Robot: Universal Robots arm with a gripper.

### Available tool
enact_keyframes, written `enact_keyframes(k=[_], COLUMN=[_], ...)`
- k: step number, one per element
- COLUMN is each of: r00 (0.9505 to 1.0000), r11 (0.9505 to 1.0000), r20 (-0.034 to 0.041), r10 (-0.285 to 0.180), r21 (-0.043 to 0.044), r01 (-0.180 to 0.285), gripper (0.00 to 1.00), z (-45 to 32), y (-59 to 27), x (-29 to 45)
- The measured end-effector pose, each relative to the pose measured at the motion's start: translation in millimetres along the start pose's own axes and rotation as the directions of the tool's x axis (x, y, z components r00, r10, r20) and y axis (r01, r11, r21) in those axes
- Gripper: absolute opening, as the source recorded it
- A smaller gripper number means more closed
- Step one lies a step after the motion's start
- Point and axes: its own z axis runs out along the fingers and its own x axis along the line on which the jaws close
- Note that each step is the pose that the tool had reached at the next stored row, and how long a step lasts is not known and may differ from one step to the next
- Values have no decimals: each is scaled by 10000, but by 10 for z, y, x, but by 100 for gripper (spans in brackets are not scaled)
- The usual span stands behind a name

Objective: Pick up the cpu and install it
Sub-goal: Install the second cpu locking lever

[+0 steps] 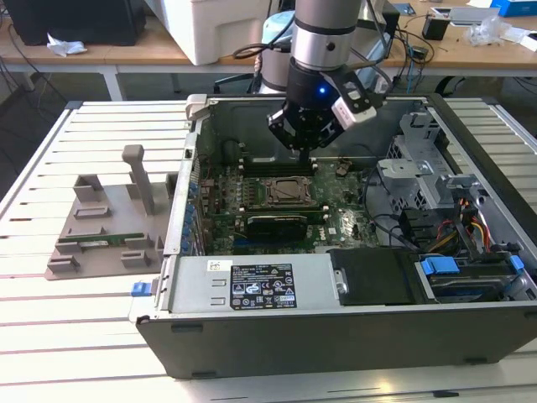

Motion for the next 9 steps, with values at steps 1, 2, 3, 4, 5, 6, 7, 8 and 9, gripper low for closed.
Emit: enact_keyframes(k=[1,2,3,4,5,6,7,8,9], r00=[10000,10000,10000,10000,10000,10000,10000,10000,10000], r11=[10000,10000,10000,10000,10000,10000,10000,10000,10000], r20=[0,0,0,0,0,0,1,1,2], r10=[0,-1,-1,-1,-1,-1,-1,-2,-2], r21=[-4,-6,-7,-8,-8,-11,-20,-26,-37], r01=[0,1,1,1,1,1,1,2,2], gripper=[11,11,11,11,11,11,11,11,11], z=[1,1,2,3,4,4,6,9,11], y=[-18,-29,-36,-46,-52,-59,-73,-87,-96], x=[1,2,2,3,3,4,5,6,6])
